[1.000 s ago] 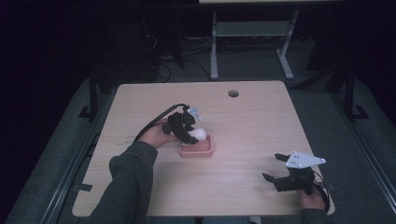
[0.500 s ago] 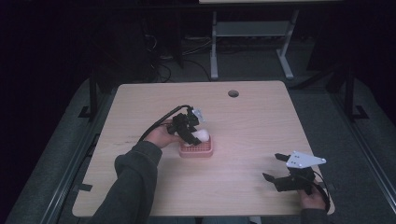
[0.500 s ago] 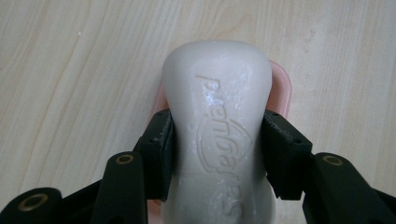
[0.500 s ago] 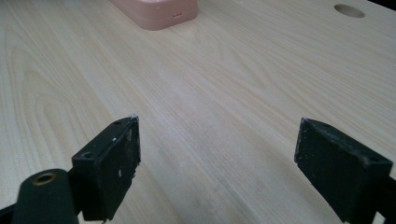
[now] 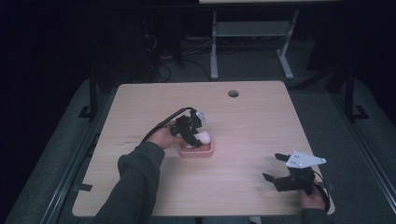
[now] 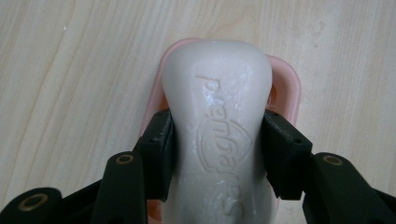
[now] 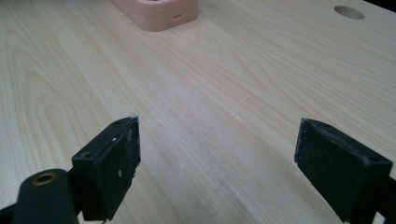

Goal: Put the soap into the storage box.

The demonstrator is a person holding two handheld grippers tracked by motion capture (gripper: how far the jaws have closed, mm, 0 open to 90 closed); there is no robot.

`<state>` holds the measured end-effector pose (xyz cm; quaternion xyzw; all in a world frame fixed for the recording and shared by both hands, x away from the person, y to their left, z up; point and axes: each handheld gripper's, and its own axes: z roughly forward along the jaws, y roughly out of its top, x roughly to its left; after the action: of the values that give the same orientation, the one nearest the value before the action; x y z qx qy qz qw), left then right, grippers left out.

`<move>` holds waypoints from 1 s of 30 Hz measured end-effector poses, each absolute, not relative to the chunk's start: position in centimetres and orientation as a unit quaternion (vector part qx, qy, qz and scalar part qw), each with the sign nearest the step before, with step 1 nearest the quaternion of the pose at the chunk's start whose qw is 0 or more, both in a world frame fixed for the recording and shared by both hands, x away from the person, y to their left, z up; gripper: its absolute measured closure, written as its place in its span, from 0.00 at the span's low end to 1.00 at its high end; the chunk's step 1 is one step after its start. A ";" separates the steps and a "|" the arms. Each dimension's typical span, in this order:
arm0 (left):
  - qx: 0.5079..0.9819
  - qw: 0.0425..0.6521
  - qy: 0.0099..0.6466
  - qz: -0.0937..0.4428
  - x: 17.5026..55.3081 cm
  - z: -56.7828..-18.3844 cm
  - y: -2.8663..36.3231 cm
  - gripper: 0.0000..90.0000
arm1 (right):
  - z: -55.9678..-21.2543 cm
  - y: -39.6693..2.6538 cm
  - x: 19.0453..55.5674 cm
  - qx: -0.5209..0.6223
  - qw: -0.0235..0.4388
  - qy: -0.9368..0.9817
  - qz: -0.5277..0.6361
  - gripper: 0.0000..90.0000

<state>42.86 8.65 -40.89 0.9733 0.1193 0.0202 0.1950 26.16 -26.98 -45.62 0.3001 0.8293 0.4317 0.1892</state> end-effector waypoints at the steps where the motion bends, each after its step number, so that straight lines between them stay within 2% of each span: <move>1: 0.974 0.192 0.117 0.019 42.9 -40.9 8.6 0.55 | -45.6 -27.0 26.2 0.300 0.189 0.829 0.432 0.15; 30: 0.978 0.173 0.118 0.018 42.7 -42.1 8.4 0.55 | -45.6 -26.9 26.2 0.297 0.190 0.831 0.431 0.15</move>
<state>42.68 8.40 -42.12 0.9777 0.1180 0.0180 0.1730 26.19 -26.92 -45.61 0.2969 0.8310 0.4306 0.1896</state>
